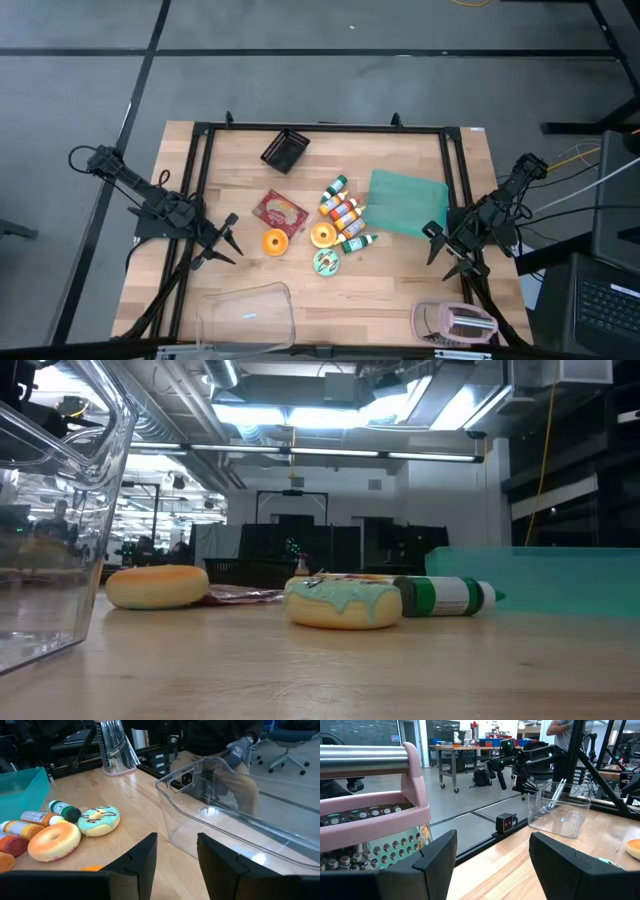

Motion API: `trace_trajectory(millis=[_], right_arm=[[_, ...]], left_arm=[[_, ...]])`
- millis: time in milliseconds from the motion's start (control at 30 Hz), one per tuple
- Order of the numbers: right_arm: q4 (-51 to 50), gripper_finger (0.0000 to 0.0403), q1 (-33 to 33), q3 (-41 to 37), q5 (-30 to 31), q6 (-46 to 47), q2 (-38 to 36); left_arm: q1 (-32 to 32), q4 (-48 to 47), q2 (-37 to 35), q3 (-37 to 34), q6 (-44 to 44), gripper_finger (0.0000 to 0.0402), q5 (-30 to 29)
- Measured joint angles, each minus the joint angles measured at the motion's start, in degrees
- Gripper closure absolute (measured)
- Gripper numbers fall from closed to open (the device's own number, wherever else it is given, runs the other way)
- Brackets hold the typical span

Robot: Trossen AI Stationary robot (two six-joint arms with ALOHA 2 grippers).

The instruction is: Pick & Place Food Item

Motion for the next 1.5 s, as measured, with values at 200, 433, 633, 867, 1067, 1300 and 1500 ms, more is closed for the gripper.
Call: trace_trajectory(millis=[200,433,633,867,1067,1300,1500], right_arm=[[0.0,0.0158,0.0,0.0,0.0,0.0,0.0],[0.0,0.0158,0.0,0.0,0.0,0.0,0.0],[0.0,0.0158,0.0,0.0,0.0,0.0,0.0],[0.3,0.0158,0.0,0.0,0.4,-1.0,0.0],[5.1,0.0158,0.0,0.0,2.9,-4.9,0.0],[8.3,0.0158,0.0,0.0,5.9,-6.1,0.0],[10.5,0.0158,0.0,0.0,16.9,-4.8,0.0]], left_arm=[[0.0,0.0,0.0,0.0,0.0,0.0265,0.0],[0.0,0.0,0.0,0.0,0.0,0.0265,0.0],[0.0,0.0,0.0,0.0,0.0,0.0265,0.0],[0.0,0.0,0.0,0.0,0.0,0.0265,0.0],[0.0,0.0,0.0,0.0,0.0,0.0265,0.0],[0.0,0.0,0.0,0.0,0.0,0.0265,0.0],[0.0,0.0,0.0,0.0,0.0,0.0265,0.0]])
